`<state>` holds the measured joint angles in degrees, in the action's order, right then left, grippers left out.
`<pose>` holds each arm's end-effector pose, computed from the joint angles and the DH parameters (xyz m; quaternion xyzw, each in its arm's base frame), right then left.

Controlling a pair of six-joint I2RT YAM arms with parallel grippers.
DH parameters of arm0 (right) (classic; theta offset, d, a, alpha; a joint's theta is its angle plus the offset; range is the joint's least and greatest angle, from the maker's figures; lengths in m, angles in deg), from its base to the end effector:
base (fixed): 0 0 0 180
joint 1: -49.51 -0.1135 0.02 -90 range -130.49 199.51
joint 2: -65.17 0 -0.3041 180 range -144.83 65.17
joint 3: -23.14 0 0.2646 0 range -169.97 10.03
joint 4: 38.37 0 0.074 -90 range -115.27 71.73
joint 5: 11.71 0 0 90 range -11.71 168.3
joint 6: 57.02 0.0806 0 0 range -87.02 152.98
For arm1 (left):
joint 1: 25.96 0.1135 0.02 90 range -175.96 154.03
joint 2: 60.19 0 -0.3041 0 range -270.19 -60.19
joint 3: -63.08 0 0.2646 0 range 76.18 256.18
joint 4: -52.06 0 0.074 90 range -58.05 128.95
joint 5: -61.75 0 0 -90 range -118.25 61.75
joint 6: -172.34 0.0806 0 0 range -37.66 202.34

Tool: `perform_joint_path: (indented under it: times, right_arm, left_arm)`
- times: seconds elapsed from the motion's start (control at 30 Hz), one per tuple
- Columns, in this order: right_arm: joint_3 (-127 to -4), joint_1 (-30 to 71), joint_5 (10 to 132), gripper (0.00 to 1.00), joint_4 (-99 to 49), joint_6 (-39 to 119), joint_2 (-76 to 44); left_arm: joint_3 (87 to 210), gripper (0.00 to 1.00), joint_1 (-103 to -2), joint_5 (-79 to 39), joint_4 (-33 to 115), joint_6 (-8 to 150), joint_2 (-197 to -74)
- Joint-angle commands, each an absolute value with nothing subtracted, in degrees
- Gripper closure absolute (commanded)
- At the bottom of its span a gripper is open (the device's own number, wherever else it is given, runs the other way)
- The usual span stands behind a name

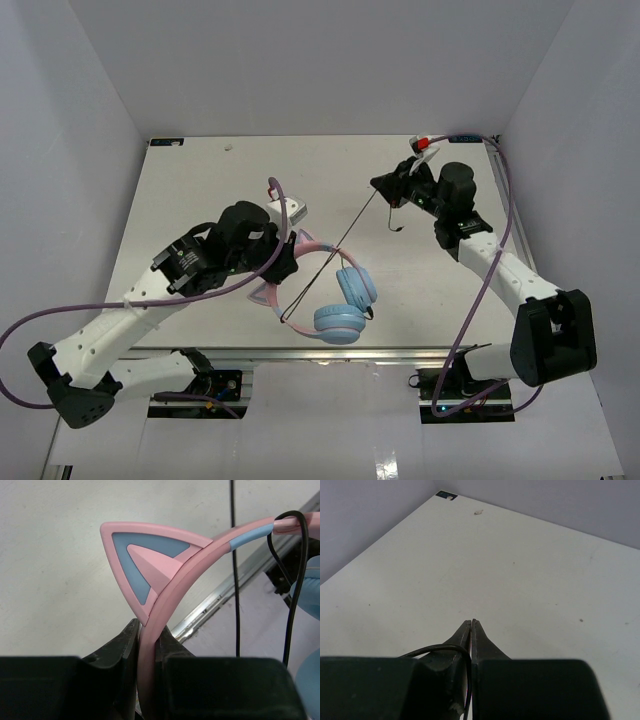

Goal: Wrap the headphones

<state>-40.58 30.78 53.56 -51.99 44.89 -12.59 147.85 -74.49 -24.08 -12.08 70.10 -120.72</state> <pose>0.3296 0.1473 0.3454 -0.1918 0.6830 0.3284 0.6236 0.1480 -0.1763 0.3879 0.2966 0.8555 -0.2425 0.3483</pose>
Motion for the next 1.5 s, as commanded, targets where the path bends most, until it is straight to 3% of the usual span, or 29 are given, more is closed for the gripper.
perform_joint_path:
  times: [0.0,0.47,1.03,1.47]
  right_arm:
    - [-50.0,33.4,53.1,0.92,-36.6,38.7,-10.4]
    - [-55.1,30.3,44.7,0.92,-26.4,39.5,-7.6]
    - [-49.2,14.1,50.3,0.92,-27.6,44.3,-0.2]
    - [-38.2,-1.5,60.1,0.92,-35.1,49.5,1.7]
  left_arm:
    - [147.9,1.0,-74.9,-31.2,-14.2,70.5,-122.2]
    - [152.1,1.0,-75.0,-55.0,-14.1,66.3,-136.4]
    - [154.1,1.0,-74.1,-62.4,-12.6,54.5,-148.3]
    - [155.4,1.0,-67.9,-60.2,-8.5,48.4,-146.0]
